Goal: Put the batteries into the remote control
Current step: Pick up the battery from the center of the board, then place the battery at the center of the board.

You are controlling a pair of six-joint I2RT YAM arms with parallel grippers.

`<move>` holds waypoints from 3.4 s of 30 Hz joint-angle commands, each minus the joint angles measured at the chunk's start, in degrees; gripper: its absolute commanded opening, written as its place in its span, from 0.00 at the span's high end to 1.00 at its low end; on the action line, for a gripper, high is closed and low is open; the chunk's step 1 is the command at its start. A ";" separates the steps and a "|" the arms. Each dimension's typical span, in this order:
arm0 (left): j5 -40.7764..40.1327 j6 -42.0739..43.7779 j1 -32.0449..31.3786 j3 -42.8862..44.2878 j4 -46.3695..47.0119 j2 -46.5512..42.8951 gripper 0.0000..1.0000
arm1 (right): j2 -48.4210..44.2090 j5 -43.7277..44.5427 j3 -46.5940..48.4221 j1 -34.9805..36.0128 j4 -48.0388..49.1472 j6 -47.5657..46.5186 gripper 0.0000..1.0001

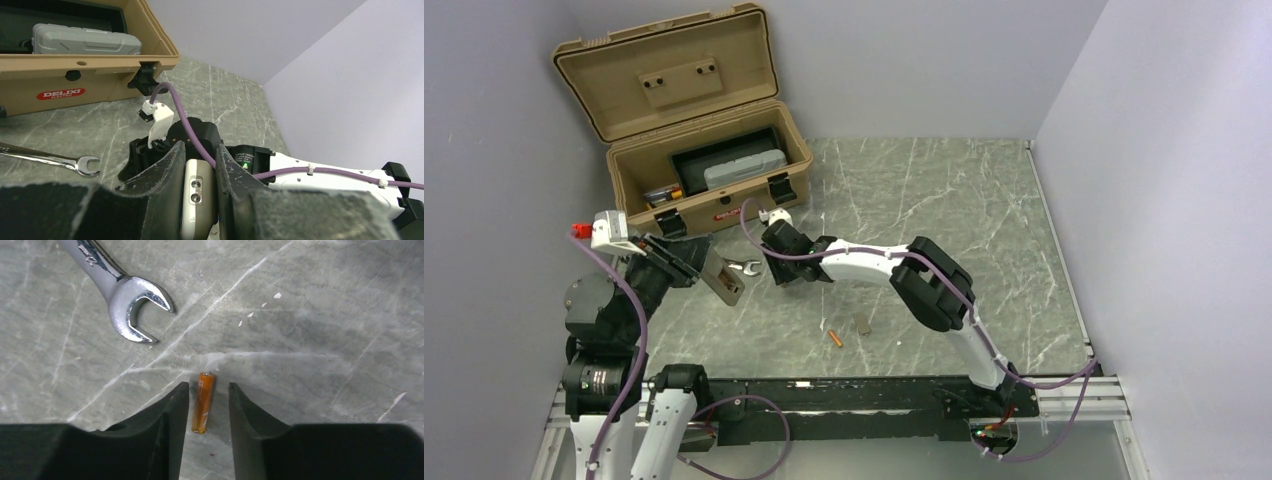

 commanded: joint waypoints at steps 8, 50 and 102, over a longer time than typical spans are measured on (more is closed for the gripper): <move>0.68 0.86 0.23 0.37 0.86 -1.21 1.00 | 0.48 7.83 -0.19 4.26 -7.18 -2.51 0.66; 11.83 -5.80 0.24 -13.63 7.85 -9.06 1.00 | -79.33 -49.53 -57.04 1.02 21.32 -29.00 1.00; 14.75 -12.18 0.23 -23.07 7.86 -15.16 1.00 | -24.44 -3.05 -32.74 0.18 5.31 -19.58 1.00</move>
